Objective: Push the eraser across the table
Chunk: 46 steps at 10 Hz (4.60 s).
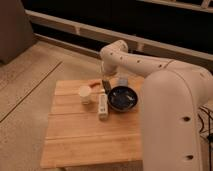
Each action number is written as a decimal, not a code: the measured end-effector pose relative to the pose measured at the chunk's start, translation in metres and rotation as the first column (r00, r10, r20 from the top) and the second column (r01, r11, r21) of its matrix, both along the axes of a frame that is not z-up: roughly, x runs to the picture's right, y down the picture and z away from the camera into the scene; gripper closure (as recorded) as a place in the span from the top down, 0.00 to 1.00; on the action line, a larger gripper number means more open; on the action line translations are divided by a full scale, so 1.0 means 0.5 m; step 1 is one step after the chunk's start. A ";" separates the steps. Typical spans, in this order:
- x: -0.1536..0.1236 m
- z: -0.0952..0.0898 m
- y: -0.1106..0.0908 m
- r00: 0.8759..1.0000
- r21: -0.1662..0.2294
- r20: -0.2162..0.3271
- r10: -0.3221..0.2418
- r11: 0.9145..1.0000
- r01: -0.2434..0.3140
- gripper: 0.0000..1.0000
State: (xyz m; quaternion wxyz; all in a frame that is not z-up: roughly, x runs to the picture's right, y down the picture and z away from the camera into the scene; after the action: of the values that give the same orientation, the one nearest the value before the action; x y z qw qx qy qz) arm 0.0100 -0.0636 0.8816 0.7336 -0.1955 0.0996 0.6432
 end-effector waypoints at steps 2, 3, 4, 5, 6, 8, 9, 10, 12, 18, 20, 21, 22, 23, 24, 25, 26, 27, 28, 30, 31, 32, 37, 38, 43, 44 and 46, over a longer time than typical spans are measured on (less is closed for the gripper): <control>-0.003 0.019 -0.028 0.999 -0.014 -0.009 -0.031 0.999 0.031 0.00; 0.001 0.030 -0.037 0.999 -0.022 -0.010 -0.033 0.999 0.032 0.00; 0.010 0.045 -0.038 1.000 -0.038 -0.014 -0.028 0.999 0.027 0.00; 0.021 0.063 -0.028 1.000 -0.064 -0.018 -0.018 0.998 0.017 0.00; 0.030 0.079 -0.018 1.000 -0.084 -0.020 -0.006 0.996 0.005 0.00; 0.053 0.127 0.014 0.999 -0.140 -0.022 0.024 0.990 -0.027 0.00; 0.058 0.145 0.022 0.999 -0.155 -0.019 0.034 0.987 -0.037 0.00; 0.062 0.170 0.027 0.999 -0.169 -0.011 0.044 0.984 -0.045 0.00; 0.058 0.195 0.031 0.999 -0.186 0.009 0.043 0.982 -0.041 0.00; 0.031 0.270 0.092 0.997 -0.287 0.043 0.067 0.957 -0.052 0.00; 0.043 0.287 0.103 0.997 -0.306 0.033 0.076 0.950 -0.062 0.00; 0.049 0.302 0.093 0.997 -0.279 0.022 0.067 0.958 -0.059 0.00; 0.054 0.321 0.072 0.998 -0.232 0.015 0.062 0.971 -0.057 0.00; 0.051 0.339 0.035 0.998 -0.158 0.021 0.054 0.986 -0.050 0.00; 0.046 0.347 0.003 0.998 -0.103 0.034 0.043 0.994 -0.040 0.00; 0.024 0.340 -0.065 0.997 -0.006 0.073 0.024 1.000 -0.023 0.00; 0.007 0.333 -0.096 0.995 0.035 0.099 0.012 0.999 -0.016 0.00; -0.007 0.325 -0.126 0.992 0.077 0.128 -0.002 0.997 -0.008 0.00; -0.011 0.323 -0.135 0.990 0.094 0.143 -0.014 0.996 0.001 0.00; -0.010 0.312 -0.136 0.990 0.084 0.144 -0.008 0.996 -0.004 0.00; -0.001 0.298 -0.120 0.992 0.041 0.124 0.007 0.999 -0.012 0.00; 0.011 0.280 -0.095 0.995 -0.022 0.093 0.019 1.000 -0.017 0.00; 0.026 0.153 0.091 0.987 -0.427 -0.134 -0.084 0.904 0.019 0.00; 0.041 0.149 0.145 0.979 -0.509 -0.184 -0.084 0.861 -0.022 0.00; 0.071 0.217 0.129 0.985 -0.448 -0.166 0.039 0.887 -0.111 0.00; 0.062 0.218 0.102 0.990 -0.416 -0.133 0.038 0.905 -0.091 0.00; 0.055 0.219 0.092 0.995 -0.402 -0.101 0.026 0.913 -0.065 0.00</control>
State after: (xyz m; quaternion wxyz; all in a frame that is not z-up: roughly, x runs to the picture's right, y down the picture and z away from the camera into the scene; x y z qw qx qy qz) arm 0.0372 -0.0175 0.9911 0.6566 -0.3151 0.2599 0.6340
